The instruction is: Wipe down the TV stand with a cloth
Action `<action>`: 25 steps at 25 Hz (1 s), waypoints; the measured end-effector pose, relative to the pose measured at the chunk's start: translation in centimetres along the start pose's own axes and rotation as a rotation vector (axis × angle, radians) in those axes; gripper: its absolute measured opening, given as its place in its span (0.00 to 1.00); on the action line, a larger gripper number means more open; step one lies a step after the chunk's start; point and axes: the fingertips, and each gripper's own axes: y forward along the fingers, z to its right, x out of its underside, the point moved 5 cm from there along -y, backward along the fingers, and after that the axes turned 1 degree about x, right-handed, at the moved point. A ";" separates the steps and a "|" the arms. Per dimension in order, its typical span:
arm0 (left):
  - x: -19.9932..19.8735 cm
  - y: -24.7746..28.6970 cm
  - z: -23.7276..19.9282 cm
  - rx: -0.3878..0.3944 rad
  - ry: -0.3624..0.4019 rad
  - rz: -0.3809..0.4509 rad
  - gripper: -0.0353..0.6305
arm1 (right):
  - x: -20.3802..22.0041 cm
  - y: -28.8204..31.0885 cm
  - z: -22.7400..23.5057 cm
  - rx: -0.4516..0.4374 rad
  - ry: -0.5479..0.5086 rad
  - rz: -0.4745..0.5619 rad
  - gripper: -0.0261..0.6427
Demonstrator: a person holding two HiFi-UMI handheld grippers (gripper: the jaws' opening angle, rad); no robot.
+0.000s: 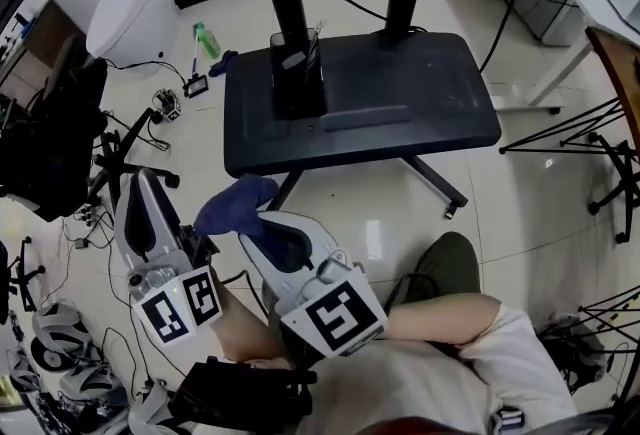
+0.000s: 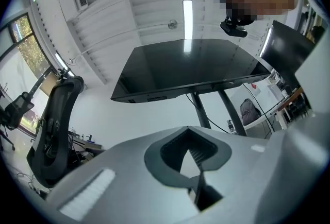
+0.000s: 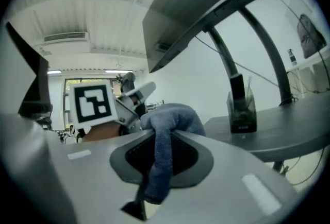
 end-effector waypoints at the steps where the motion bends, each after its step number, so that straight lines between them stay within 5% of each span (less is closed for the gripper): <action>1: 0.7 -0.1 0.3 0.004 0.000 0.000 0.05 | -0.8 -1.3 0.3 0.018 0.062 0.014 0.12; 4: 2.7 0.1 1.8 0.041 -0.015 -0.015 0.05 | -3.4 -4.8 5.4 0.129 0.096 -0.001 0.13; 8: 3.3 0.8 4.1 0.094 -0.033 -0.023 0.05 | -7.9 -4.8 19.1 0.256 0.007 0.069 0.11; 12: 2.5 1.3 5.6 0.125 -0.046 -0.019 0.05 | -6.1 -0.4 27.7 0.350 0.156 -0.204 0.12; 19: 1.4 0.9 5.0 0.119 -0.042 -0.012 0.05 | -3.2 4.9 29.9 0.380 0.148 -0.480 0.13; 25: 2.7 1.2 4.9 0.136 -0.043 -0.031 0.05 | -2.7 -1.5 19.8 0.159 0.029 -0.361 0.13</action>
